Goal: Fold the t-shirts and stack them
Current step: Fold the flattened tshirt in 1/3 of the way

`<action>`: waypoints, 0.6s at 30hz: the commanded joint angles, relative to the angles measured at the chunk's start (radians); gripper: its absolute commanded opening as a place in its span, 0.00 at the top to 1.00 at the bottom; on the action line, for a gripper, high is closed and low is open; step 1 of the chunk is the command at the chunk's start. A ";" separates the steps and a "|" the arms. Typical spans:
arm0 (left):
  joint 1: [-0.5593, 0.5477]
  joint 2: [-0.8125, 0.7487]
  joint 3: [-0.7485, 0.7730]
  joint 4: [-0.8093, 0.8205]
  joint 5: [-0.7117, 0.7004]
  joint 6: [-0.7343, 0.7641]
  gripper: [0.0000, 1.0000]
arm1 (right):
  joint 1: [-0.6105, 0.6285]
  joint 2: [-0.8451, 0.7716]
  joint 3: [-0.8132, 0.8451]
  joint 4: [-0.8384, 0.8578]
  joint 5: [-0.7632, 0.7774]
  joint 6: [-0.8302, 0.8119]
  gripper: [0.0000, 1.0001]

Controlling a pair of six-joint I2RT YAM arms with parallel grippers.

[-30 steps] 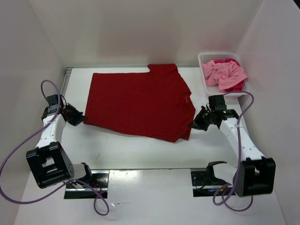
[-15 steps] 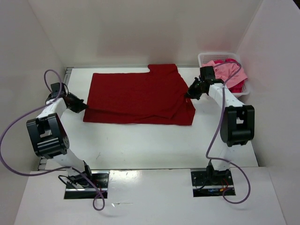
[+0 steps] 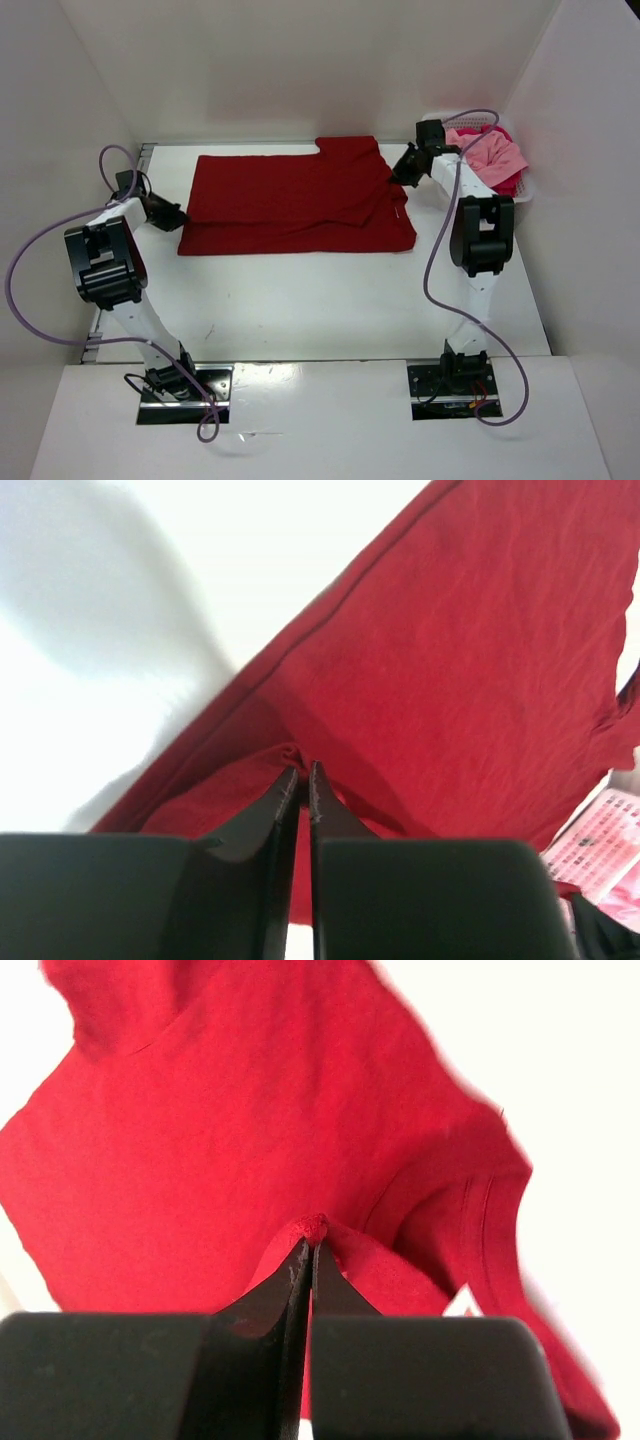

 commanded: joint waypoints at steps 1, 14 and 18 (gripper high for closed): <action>-0.002 0.032 0.039 0.082 0.010 -0.037 0.80 | 0.004 0.054 0.079 0.015 0.032 0.007 1.00; 0.052 -0.238 -0.217 0.053 -0.001 0.023 0.44 | 0.013 -0.389 -0.505 0.172 0.043 0.007 0.71; 0.061 -0.238 -0.268 0.015 -0.011 0.073 0.44 | 0.004 -0.474 -0.680 0.157 0.077 0.007 1.00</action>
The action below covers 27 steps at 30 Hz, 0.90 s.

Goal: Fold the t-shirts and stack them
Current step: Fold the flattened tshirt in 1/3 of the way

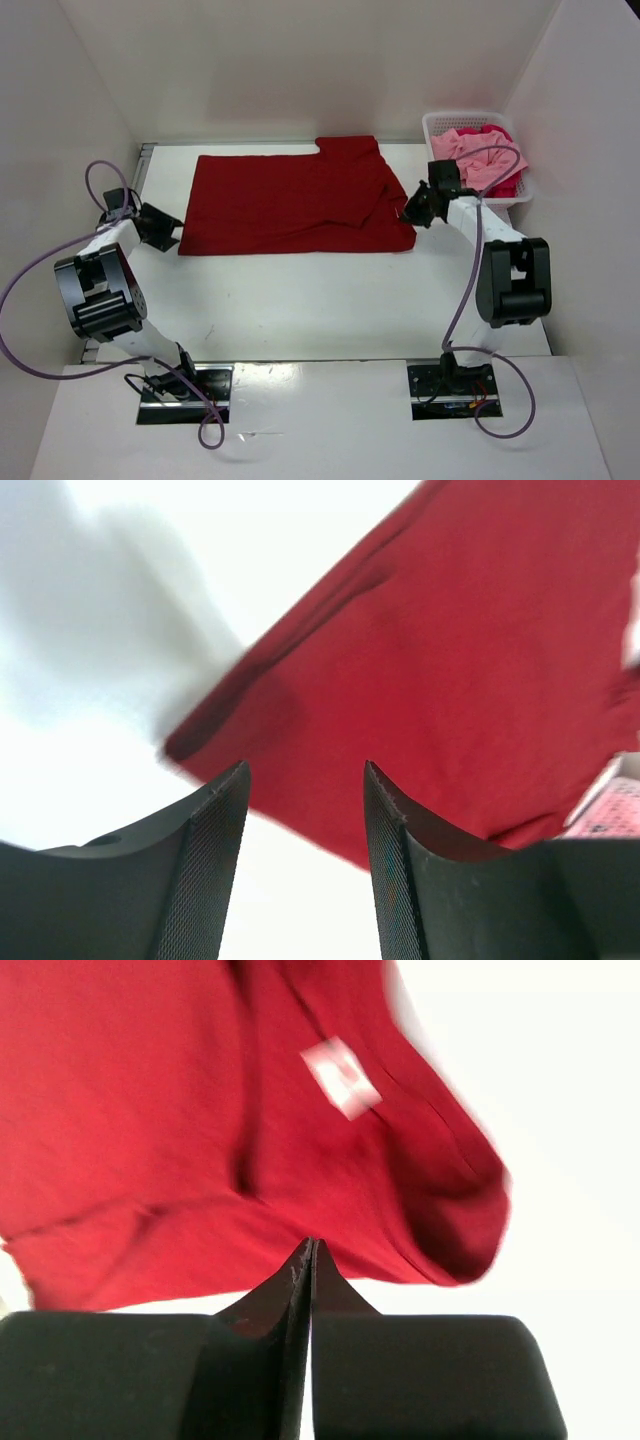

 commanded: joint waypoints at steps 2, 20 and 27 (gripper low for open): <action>0.017 0.009 -0.036 -0.050 -0.014 0.065 0.44 | -0.021 -0.057 -0.137 0.013 0.059 -0.004 0.91; 0.017 0.150 -0.034 -0.031 -0.014 0.065 0.97 | -0.048 0.098 -0.138 0.067 0.136 -0.004 0.72; 0.074 0.103 -0.095 -0.055 0.047 0.065 1.00 | -0.096 0.042 -0.234 0.032 0.092 0.026 0.93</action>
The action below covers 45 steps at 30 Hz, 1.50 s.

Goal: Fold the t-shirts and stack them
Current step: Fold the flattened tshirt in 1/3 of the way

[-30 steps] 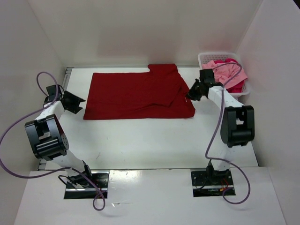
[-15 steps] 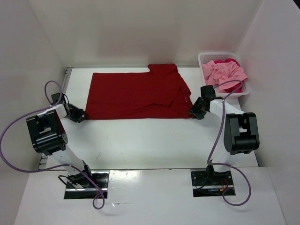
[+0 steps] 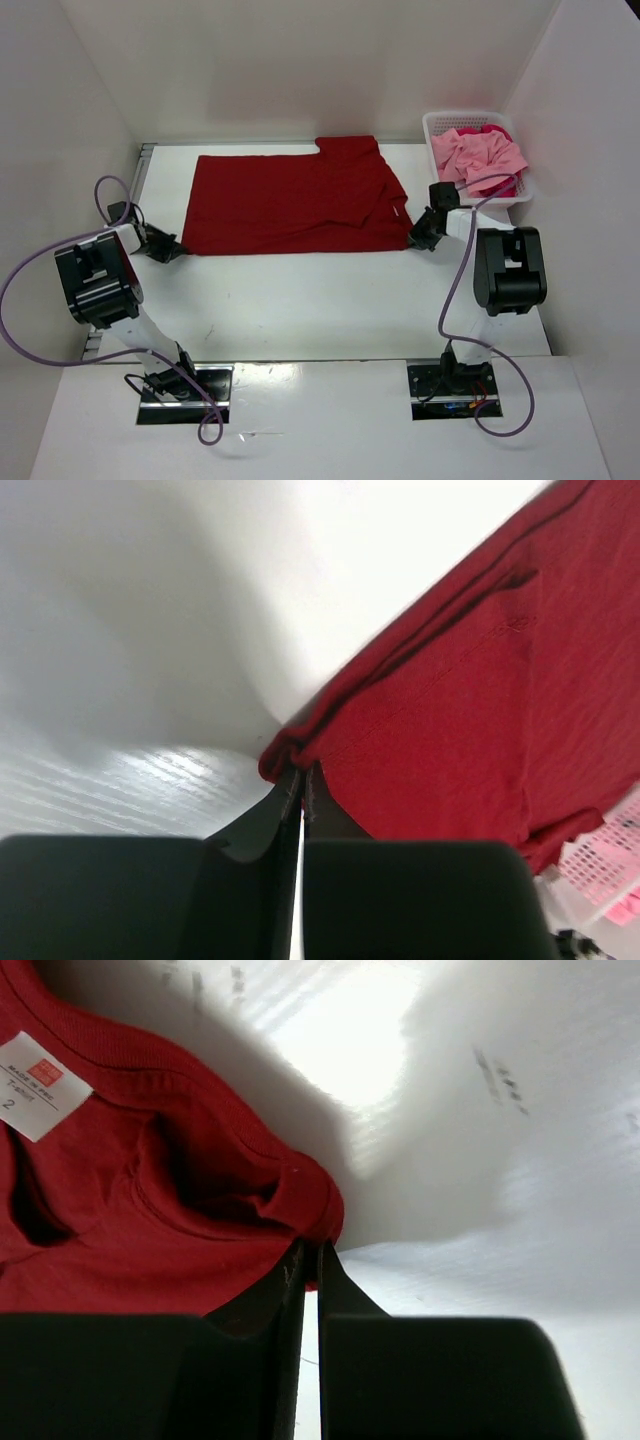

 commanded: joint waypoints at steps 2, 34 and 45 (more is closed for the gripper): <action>0.055 -0.013 -0.066 -0.037 0.057 0.013 1.00 | -0.066 -0.098 -0.137 -0.022 -0.021 0.015 0.93; -0.469 -0.151 0.022 0.045 0.119 0.024 0.89 | 0.195 -0.001 0.077 0.097 -0.230 -0.032 0.58; -0.501 -0.151 -0.021 0.045 0.086 0.033 0.87 | 0.214 0.076 0.096 0.129 -0.257 -0.041 0.58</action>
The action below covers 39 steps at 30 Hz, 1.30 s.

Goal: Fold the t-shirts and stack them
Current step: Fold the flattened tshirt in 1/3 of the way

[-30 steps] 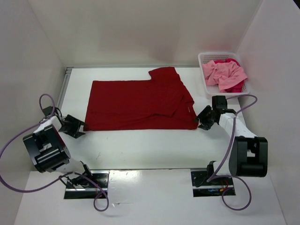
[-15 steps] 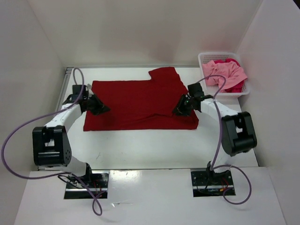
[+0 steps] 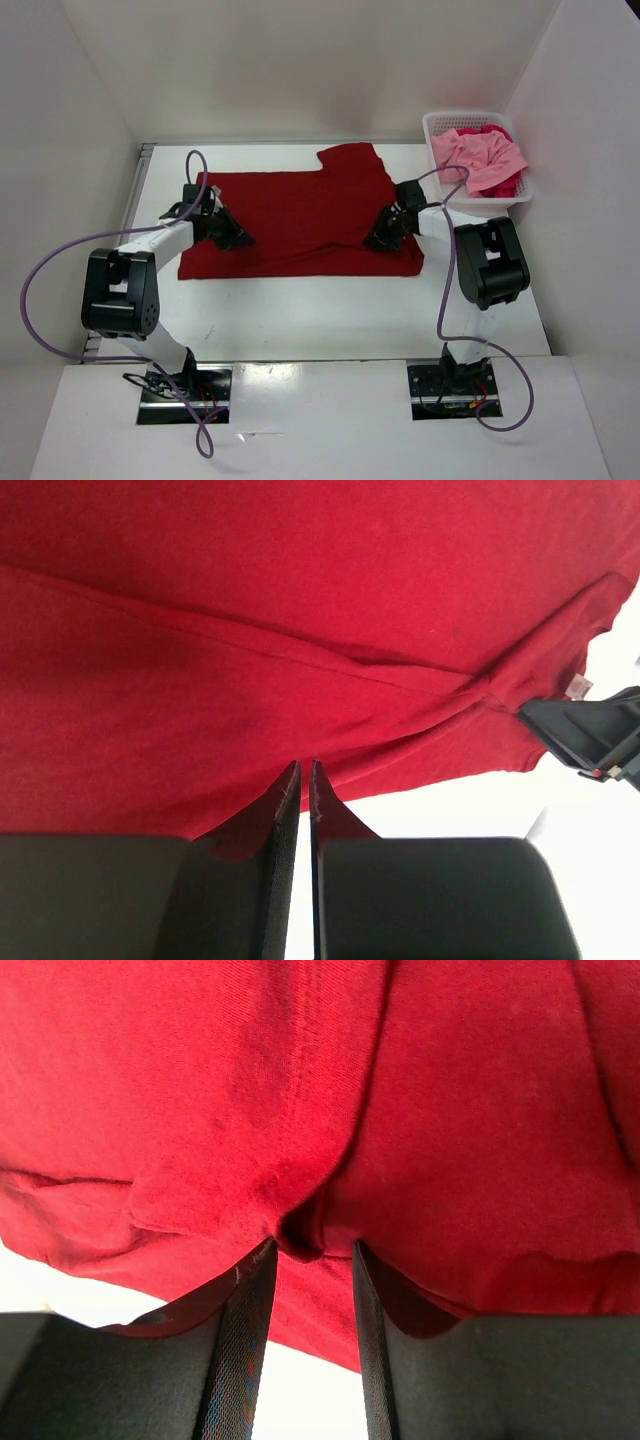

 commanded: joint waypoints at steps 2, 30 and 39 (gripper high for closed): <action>-0.001 -0.009 -0.025 0.023 -0.009 0.003 0.87 | 0.012 0.006 0.042 0.057 -0.009 -0.017 0.58; 0.051 -0.031 0.031 -0.037 -0.050 0.049 0.87 | 0.077 0.282 0.574 -0.019 -0.215 0.116 0.68; 0.016 -0.075 0.013 -0.057 -0.089 0.069 0.84 | 0.086 0.001 0.296 -0.061 0.059 0.031 0.62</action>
